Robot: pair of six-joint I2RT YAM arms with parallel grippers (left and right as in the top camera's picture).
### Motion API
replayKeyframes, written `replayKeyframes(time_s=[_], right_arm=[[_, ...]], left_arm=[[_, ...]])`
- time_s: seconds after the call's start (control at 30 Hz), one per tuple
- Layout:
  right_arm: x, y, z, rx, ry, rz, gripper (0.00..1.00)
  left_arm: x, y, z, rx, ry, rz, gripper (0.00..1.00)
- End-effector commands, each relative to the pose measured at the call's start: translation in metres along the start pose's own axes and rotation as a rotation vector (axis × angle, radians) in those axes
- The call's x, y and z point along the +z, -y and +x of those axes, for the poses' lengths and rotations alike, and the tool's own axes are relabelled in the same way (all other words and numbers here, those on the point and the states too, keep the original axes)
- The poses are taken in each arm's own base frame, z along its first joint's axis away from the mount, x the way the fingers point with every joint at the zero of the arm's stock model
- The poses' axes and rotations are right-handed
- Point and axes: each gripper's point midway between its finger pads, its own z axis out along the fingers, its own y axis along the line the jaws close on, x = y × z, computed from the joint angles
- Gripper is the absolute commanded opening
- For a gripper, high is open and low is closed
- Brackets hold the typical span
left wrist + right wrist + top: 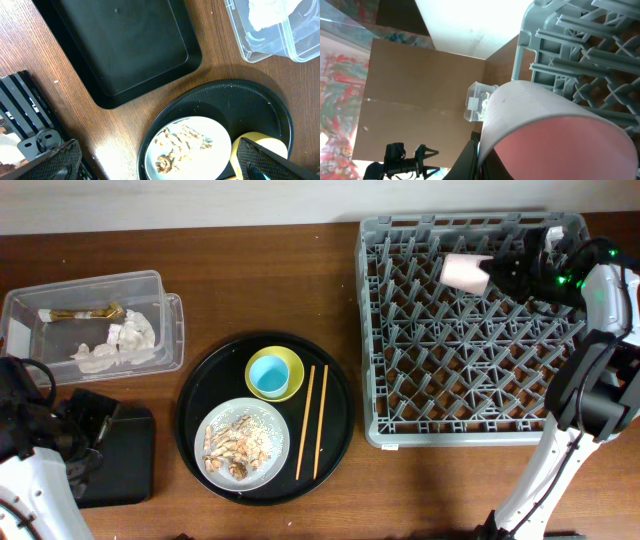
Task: Sort waste into correct bins and load items into the dishwasher rack
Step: 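Carry the pink cup with the right gripper and place it in the rack, then reach the right gripper to the chopsticks and grasp one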
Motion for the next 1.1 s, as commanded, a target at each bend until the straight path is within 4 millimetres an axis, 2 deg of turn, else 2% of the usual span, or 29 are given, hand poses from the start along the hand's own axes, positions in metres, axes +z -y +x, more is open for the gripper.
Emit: replayKeyframes(time_s=[0.0,0.17,0.27,0.37,0.4,0.47,0.5,0.57,0.63,0.67,0.7,0.77,0.8,0.83,0.87,0.9,0.93,0.97,1.0,1.07], right_arm=[[0.008,0.016,0.002,0.100,-0.006,-0.050,0.06],[0.011,0.029,0.009,0.173,-0.024,-0.008,0.07],[0.028,0.021,0.017,0.206,-0.059,-0.034,0.06],[0.029,0.016,0.019,0.230,-0.058,-0.056,0.06],[0.027,0.020,0.020,0.233,-0.060,-0.028,0.06],[0.014,0.043,0.024,0.236,-0.071,0.117,0.07],[-0.005,0.058,0.027,0.237,-0.071,0.246,0.08],[-0.025,0.056,0.023,0.228,-0.043,0.293,0.11],[-0.055,0.037,0.010,0.183,0.010,0.359,0.18],[-0.073,0.019,0.004,0.142,0.032,0.441,0.22],[-0.082,0.005,0.002,0.107,0.043,0.492,0.27],[-0.097,-0.045,-0.001,0.008,0.094,0.604,0.33],[-0.099,-0.065,0.000,-0.043,0.107,0.634,0.33],[-0.100,-0.098,0.007,-0.123,0.120,0.703,0.39],[-0.095,-0.118,0.015,-0.192,0.117,0.779,0.41],[-0.076,-0.137,0.024,-0.291,0.084,0.869,0.40],[-0.060,-0.137,0.025,-0.336,0.053,0.904,0.34],[-0.036,-0.126,0.023,-0.390,0.000,0.966,0.12],[-0.012,-0.114,0.023,-0.422,-0.049,0.987,0.04],[0.042,-0.074,0.017,-0.490,-0.141,1.039,0.04]], left_arm=[[-0.002,0.001,-0.001,-0.007,0.008,0.006,0.99],[-0.002,0.001,-0.001,-0.007,0.008,0.006,0.99],[-0.002,0.000,-0.001,-0.007,0.008,0.006,0.99],[-0.002,0.001,-0.001,-0.007,0.007,0.005,0.99],[-0.002,0.001,-0.001,-0.007,0.007,0.005,0.99],[-0.002,0.001,-0.001,-0.007,0.007,0.005,0.99],[-0.002,0.001,-0.001,-0.007,0.007,0.005,0.99],[-0.002,0.001,-0.001,-0.007,0.007,0.005,0.99],[-0.002,0.001,-0.001,-0.007,0.007,0.005,0.99],[-0.002,0.001,-0.001,-0.007,0.007,0.005,0.99],[-0.002,0.001,-0.001,-0.007,0.007,0.005,0.99],[-0.002,0.001,-0.001,-0.007,0.007,0.005,0.99],[-0.002,0.001,-0.001,-0.007,0.007,0.005,0.99],[-0.002,0.001,-0.001,-0.007,0.007,0.005,0.99],[-0.002,0.001,-0.001,-0.007,0.007,0.005,0.99],[-0.002,0.001,-0.001,-0.007,0.007,0.005,0.99],[-0.002,0.001,-0.001,-0.007,0.007,0.005,0.99],[-0.002,0.001,-0.001,-0.007,0.007,0.005,0.99],[-0.002,0.001,-0.001,-0.007,0.007,0.005,0.99],[-0.002,0.001,-0.001,-0.007,0.007,0.005,0.99]])
